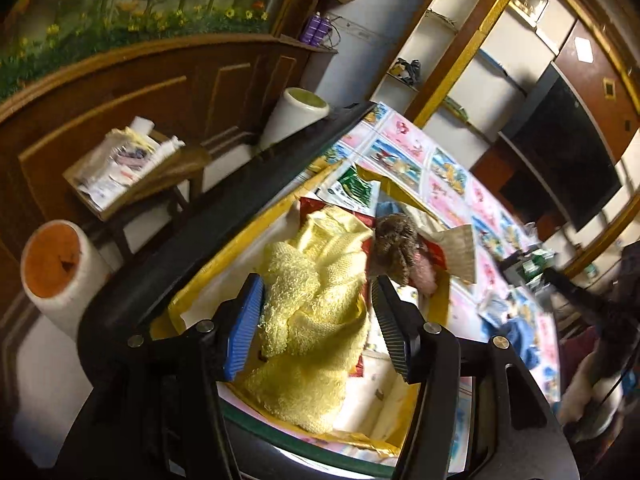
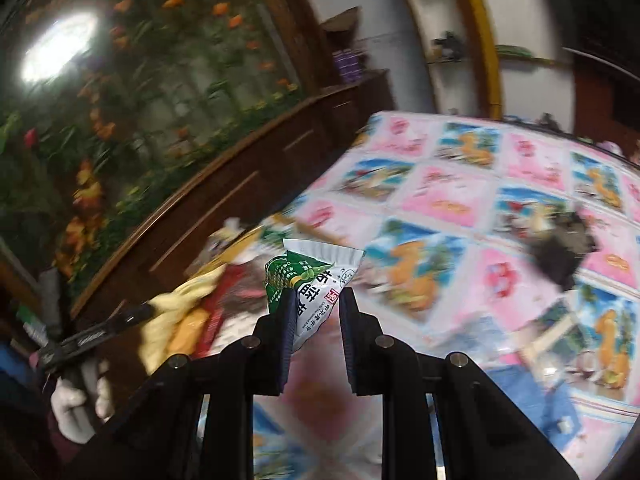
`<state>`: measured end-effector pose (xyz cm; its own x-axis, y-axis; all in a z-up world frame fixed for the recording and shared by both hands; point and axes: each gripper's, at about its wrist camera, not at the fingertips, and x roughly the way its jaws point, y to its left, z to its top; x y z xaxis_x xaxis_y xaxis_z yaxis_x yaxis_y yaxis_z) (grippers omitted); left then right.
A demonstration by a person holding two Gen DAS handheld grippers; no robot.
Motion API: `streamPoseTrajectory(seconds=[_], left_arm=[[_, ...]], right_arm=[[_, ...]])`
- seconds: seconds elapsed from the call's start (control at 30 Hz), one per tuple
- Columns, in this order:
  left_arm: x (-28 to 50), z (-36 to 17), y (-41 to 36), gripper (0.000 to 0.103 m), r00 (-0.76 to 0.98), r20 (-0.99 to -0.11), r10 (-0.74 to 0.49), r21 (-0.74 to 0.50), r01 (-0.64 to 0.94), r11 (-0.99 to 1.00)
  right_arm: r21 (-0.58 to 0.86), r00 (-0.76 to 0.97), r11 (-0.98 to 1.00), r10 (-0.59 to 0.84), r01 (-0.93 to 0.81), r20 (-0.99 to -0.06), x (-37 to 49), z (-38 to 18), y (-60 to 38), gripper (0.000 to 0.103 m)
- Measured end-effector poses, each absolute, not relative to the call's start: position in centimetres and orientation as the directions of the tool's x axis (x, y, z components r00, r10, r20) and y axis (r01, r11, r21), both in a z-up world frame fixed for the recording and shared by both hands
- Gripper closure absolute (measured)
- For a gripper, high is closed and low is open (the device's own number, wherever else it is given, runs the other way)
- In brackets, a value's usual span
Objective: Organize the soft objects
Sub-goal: 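Place the yellow towel in the box with left gripper while right gripper drops the green-label packet there, then grasp the blue towel with the right gripper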
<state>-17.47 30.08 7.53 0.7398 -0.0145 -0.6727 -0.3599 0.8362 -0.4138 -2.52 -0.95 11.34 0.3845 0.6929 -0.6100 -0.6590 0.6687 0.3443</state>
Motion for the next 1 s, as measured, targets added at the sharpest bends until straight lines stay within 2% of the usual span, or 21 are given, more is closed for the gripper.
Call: streamPoseTrajectory(seconds=[0.13,0.2,0.27,0.33,0.43,0.53,0.67,0.87,1.0], left_arm=[[-16.7,6.4,29.4,0.032,0.703,-0.709,-0.053,-0.405,-0.345,0.847],[-15.4,5.0,28.5,0.032,0.656,-0.75,-0.086,-0.377,-0.317,0.87],[-14.8,3.6,28.8,0.032,0.623,-0.773,-0.125,-0.41,-0.338,0.847],[-15.6,3.7,29.8,0.032,0.67,-0.724,-0.164,-0.492,-0.336,0.803],[-17.1,5.7,30.0,0.032,0.733,-0.67,-0.116,-0.484,-0.313,0.817],[-18.4,7.5,30.0,0.032,0.781,-0.62,-0.072,-0.472,-0.298,0.83],[-19.2,8.6,29.9,0.032,0.812,-0.581,-0.06,-0.47,-0.274,0.839],[-18.8,9.5,27.2,0.032,0.791,-0.61,-0.047,-0.364,-0.228,0.903],[-18.2,9.9,24.4,0.032,0.781,-0.616,-0.105,-0.334,-0.138,0.932]], right_arm=[[0.337,0.263,0.574,0.72,-0.746,-0.643,-5.4,10.0,5.1,0.083],[0.313,0.217,0.542,0.703,-0.78,-0.677,-6.7,8.8,8.0,0.083],[0.272,0.188,0.526,0.662,-0.806,-0.725,-7.9,7.2,10.7,0.083],[0.219,0.177,0.526,0.601,-0.822,-0.779,-8.9,5.6,12.7,0.083],[0.147,0.19,0.519,0.54,-0.842,-0.82,-9.9,4.1,13.7,0.082],[0.143,0.202,0.51,0.561,-0.848,-0.802,-10.1,4.5,13.3,0.082],[0.186,0.228,0.526,0.624,-0.83,-0.748,-9.8,6.1,11.5,0.061],[0.231,0.324,0.606,0.663,-0.761,-0.675,-8.8,7.4,5.5,0.059],[0.259,0.435,0.718,0.625,-0.646,-0.649,-6.6,7.9,-1.1,0.059]])
